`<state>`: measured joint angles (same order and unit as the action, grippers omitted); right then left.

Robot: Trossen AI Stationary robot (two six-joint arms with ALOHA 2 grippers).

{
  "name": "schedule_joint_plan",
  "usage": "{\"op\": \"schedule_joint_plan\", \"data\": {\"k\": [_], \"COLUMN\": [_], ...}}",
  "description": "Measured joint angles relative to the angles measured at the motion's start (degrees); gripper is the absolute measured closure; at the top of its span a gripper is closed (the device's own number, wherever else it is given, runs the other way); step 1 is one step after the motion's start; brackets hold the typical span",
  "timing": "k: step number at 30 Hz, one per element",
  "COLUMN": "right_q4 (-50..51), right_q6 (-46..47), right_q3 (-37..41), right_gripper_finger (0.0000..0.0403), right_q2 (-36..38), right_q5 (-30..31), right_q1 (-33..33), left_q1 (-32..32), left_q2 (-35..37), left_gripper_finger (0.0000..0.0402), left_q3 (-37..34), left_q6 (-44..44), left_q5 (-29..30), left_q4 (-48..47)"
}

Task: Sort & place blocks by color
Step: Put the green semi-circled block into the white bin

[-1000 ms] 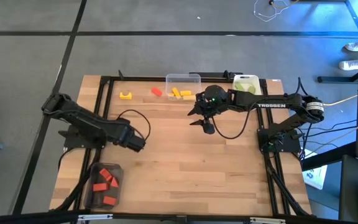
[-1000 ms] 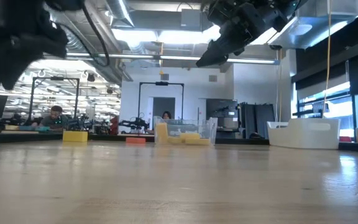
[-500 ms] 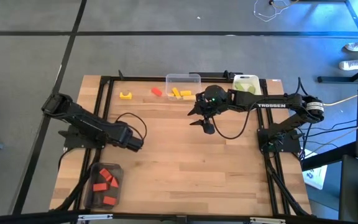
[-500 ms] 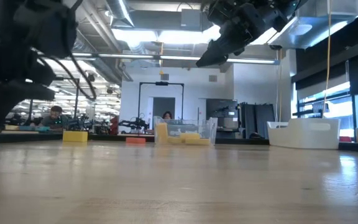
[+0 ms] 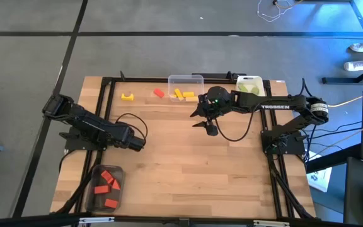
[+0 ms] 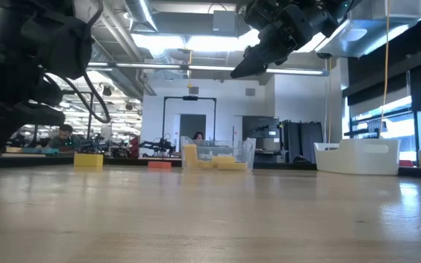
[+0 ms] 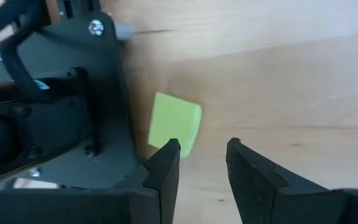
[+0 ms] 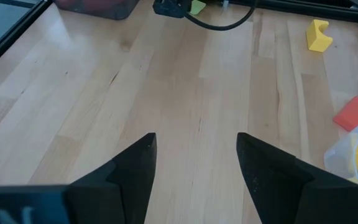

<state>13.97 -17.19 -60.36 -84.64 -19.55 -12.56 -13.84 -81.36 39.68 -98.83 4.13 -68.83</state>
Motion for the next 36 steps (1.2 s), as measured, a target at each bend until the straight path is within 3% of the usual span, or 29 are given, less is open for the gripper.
{"op": "schedule_joint_plan", "data": {"k": [9,18,36], "right_q4": [0.0,0.0,1.0], "right_q6": [0.0,0.0,-5.2], "right_q3": [0.0,0.0,0.0], "right_gripper_finger": [0.018,0.018,0.018], "right_q2": [0.0,0.0,0.0], "right_q5": [0.0,0.0,0.0], "right_q1": [0.0,0.0,0.0], "left_q1": [3.2,5.7,6.1], "left_q2": [0.0,-1.1,-8.3], "left_gripper_finger": [0.028,0.028,0.028], "left_q3": [-0.5,-1.9,-1.6], "left_q6": [0.0,-7.1,-3.5], "left_q5": [1.1,0.9,1.4], "left_q4": [1.3,3.6,10.4]}}
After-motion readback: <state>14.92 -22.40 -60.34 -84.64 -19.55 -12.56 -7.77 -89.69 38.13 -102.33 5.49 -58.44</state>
